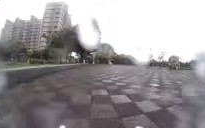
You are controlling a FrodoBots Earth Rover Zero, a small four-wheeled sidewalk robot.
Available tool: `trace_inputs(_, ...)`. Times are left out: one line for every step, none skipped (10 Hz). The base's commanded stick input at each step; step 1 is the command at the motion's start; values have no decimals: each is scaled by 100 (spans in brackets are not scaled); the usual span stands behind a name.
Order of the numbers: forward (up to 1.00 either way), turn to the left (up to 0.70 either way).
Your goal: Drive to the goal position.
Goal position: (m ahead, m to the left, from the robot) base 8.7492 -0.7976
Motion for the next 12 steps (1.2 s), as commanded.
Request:
trace_inputs(100,0)
trace_inputs(100,0)
trace_inputs(100,0)
trace_inputs(100,0)
trace_inputs(100,0)
trace_inputs(100,0)
trace_inputs(100,0)
trace_inputs(100,0)
trace_inputs(100,0)
trace_inputs(100,0)
trace_inputs(100,0)
trace_inputs(100,0)
